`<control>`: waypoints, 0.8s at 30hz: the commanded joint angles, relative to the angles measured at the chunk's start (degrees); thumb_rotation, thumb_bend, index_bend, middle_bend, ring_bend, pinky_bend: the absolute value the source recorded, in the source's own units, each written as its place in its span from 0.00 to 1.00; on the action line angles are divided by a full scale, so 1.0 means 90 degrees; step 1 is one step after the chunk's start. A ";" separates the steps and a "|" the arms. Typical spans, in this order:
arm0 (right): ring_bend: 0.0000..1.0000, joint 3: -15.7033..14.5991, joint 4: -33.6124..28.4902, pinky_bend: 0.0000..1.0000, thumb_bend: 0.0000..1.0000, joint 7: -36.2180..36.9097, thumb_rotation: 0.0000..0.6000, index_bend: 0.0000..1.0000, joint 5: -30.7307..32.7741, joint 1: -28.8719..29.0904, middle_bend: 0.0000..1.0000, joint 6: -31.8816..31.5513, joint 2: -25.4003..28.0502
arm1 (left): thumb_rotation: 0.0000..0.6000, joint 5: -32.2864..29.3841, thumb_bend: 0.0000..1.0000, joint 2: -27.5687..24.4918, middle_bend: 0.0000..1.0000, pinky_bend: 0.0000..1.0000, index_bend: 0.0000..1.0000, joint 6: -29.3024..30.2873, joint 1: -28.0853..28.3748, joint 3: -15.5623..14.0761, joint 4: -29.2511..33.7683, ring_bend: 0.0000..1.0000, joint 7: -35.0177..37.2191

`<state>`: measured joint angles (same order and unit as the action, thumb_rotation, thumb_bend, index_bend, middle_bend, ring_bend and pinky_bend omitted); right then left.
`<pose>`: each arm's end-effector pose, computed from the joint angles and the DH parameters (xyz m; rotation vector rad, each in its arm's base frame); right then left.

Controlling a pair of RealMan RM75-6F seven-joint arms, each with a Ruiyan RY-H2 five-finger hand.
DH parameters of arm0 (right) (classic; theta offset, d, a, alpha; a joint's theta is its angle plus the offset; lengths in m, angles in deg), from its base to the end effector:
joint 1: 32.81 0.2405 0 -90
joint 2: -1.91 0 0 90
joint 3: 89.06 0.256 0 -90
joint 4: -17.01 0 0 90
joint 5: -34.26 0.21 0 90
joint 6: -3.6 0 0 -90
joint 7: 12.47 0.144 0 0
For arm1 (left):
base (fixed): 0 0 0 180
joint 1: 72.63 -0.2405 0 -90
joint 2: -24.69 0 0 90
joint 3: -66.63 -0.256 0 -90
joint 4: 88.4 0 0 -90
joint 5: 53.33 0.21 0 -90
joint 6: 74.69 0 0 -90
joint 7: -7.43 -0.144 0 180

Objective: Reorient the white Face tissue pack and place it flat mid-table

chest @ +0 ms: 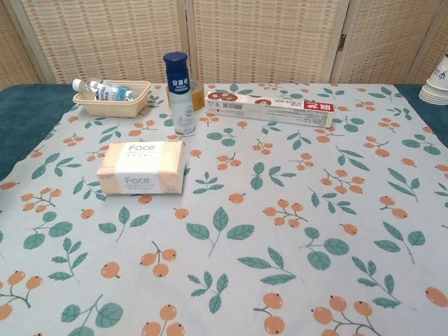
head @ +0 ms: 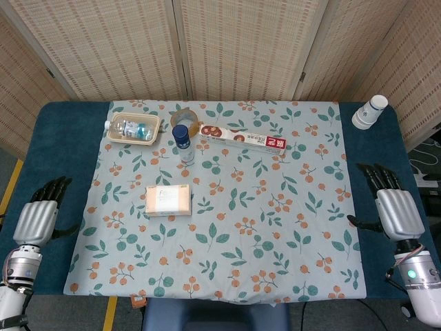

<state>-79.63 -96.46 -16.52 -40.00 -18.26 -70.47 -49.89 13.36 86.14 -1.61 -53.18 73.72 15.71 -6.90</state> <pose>-0.2332 -0.2376 0.1868 1.4106 -1.0263 0.9845 -0.2607 0.2589 0.1479 -1.4290 -0.9669 -0.8059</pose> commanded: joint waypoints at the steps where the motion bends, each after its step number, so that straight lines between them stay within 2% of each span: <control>1: 0.00 -0.0082 -0.0034 0.07 0.11 -0.0096 1.00 0.10 -0.0064 0.0098 0.08 0.0227 0.0017 | 1.00 0.0349 0.18 0.0398 0.02 0.13 0.00 0.0501 -0.0117 0.0108 -0.0207 0.00 0.0342; 4: 0.00 -0.0117 -0.0069 0.07 0.11 -0.0070 1.00 0.10 -0.0148 0.0125 0.08 0.0290 0.0047 | 1.00 0.0721 0.18 0.0657 0.07 0.19 0.00 0.0600 -0.0118 0.0091 -0.0281 0.06 0.0704; 7: 0.00 -0.0146 -0.0089 0.07 0.11 -0.0048 1.00 0.10 -0.0200 0.0105 0.08 0.0266 0.0056 | 1.00 0.0813 0.18 0.0575 0.08 0.22 0.02 0.0229 0.0061 0.0049 -0.0034 0.09 0.0654; 10: 0.00 -0.0176 -0.0105 0.07 0.11 0.0014 1.00 0.10 -0.0306 0.0095 0.08 0.0256 0.0091 | 1.00 0.0814 0.18 0.0408 0.08 0.24 0.03 -0.0022 0.0321 0.0132 0.0314 0.11 0.0066; 14: 0.00 -0.0181 -0.0146 0.07 0.11 0.0184 1.00 0.10 -0.0451 0.0033 0.08 0.0125 0.0137 | 1.00 0.0397 0.18 0.0492 0.10 0.28 0.03 -0.0237 0.0684 0.0371 0.0819 0.14 -0.0762; 18: 0.00 -0.0197 -0.0104 0.07 0.11 0.0392 1.00 0.10 -0.0602 -0.0042 0.08 -0.0007 0.0188 | 1.00 0.0222 0.18 0.1009 0.19 0.41 0.06 -0.0337 0.1097 0.0460 0.0786 0.27 -0.1691; 24: 0.00 -0.0197 -0.0033 0.07 0.11 0.0698 1.00 0.10 -0.0707 -0.0099 0.08 -0.0089 0.0272 | 1.00 -0.0564 0.18 0.2011 0.24 0.58 0.10 -0.0280 0.1631 0.0623 0.0697 0.43 -0.2926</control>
<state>-81.40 -96.88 -10.48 -46.19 -19.03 -71.11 -47.59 11.83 100.29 -3.99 -41.35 78.20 22.17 -28.88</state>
